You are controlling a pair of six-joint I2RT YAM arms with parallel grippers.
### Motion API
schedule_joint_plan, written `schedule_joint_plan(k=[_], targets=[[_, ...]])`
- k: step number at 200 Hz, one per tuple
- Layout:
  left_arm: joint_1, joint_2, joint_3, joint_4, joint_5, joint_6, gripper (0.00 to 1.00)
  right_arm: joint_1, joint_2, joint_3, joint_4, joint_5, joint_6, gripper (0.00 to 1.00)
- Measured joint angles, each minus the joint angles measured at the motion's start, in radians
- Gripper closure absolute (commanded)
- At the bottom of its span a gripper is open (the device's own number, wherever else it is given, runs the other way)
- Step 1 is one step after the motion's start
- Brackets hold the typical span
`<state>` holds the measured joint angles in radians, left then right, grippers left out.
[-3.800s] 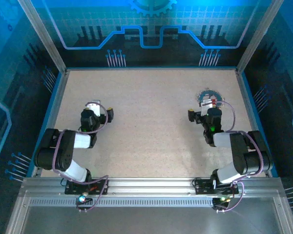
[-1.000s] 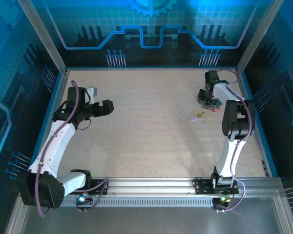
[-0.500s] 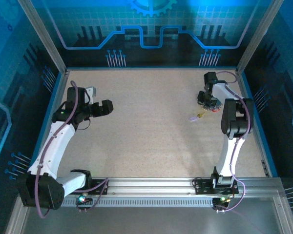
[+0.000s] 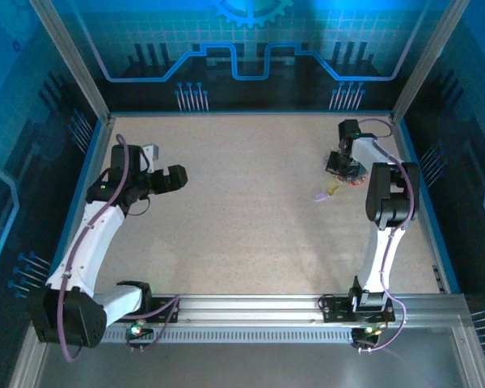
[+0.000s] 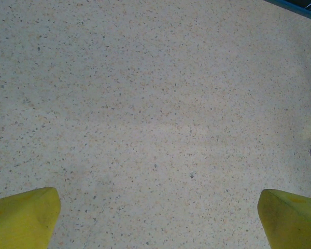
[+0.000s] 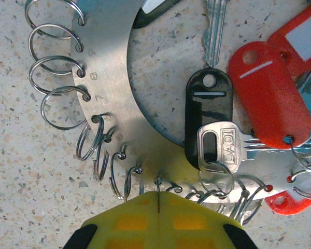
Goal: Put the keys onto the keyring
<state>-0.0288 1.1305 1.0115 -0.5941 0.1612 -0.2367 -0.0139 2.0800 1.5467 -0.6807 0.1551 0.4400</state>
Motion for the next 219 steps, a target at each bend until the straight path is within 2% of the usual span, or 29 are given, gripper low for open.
schedule_joint_plan(k=[40,107,174,219], targets=[[0.000,-0.010,-0.001,0.000,-0.007,0.000,0.01,0.029,-0.006,-0.010,0.008,0.023,-0.024,1.00],[0.000,-0.025,-0.002,0.001,-0.007,0.000,0.01,0.167,-0.007,-0.006,0.047,-0.012,-0.087,1.00],[0.000,-0.041,-0.018,0.010,-0.007,-0.011,0.01,0.385,0.023,0.092,0.069,-0.060,-0.150,1.00],[0.000,-0.055,-0.021,0.024,-0.008,-0.019,0.01,0.537,0.020,0.068,0.086,-0.093,-0.165,1.00]])
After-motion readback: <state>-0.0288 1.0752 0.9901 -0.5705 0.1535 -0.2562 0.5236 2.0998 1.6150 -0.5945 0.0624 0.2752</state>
